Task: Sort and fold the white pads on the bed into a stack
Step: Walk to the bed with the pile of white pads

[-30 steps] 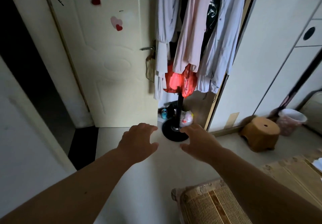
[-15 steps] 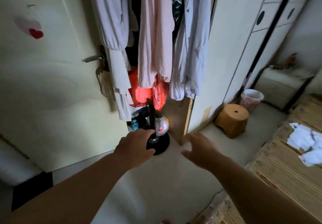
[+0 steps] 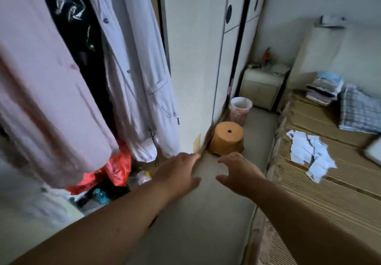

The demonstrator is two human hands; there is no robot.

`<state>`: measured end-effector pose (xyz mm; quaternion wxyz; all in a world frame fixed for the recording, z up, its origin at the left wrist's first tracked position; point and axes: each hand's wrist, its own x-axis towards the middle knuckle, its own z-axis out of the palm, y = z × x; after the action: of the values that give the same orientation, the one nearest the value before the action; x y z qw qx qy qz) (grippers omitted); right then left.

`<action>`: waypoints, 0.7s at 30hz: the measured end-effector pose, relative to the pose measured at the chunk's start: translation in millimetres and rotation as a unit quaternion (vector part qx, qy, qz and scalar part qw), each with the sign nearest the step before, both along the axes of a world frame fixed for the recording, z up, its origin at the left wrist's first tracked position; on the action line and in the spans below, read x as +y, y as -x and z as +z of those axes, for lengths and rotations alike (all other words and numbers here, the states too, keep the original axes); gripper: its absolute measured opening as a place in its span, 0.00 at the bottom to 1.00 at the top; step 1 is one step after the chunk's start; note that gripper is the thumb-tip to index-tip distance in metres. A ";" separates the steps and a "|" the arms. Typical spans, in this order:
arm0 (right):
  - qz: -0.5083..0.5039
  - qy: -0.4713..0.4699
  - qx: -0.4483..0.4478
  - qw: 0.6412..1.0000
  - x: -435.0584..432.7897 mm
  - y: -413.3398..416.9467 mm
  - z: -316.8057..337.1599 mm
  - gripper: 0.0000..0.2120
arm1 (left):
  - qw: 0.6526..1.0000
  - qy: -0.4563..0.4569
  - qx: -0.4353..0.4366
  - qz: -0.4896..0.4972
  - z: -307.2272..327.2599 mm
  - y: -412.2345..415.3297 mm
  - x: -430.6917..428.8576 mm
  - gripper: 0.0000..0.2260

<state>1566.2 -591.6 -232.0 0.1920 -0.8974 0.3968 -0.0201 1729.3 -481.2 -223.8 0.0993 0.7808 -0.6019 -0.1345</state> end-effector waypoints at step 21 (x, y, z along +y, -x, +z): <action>-0.346 -0.010 0.017 0.938 -284.8 53.1 -13.4 0.18 | 0.946 -0.098 -0.013 -0.307 -33.9 14.7 -432.5 0.31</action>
<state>1513.1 -876.4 -245.4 0.1751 -0.7031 0.6859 -0.0664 1714.6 -913.7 -257.7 -0.0314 0.5655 -0.7979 -0.2066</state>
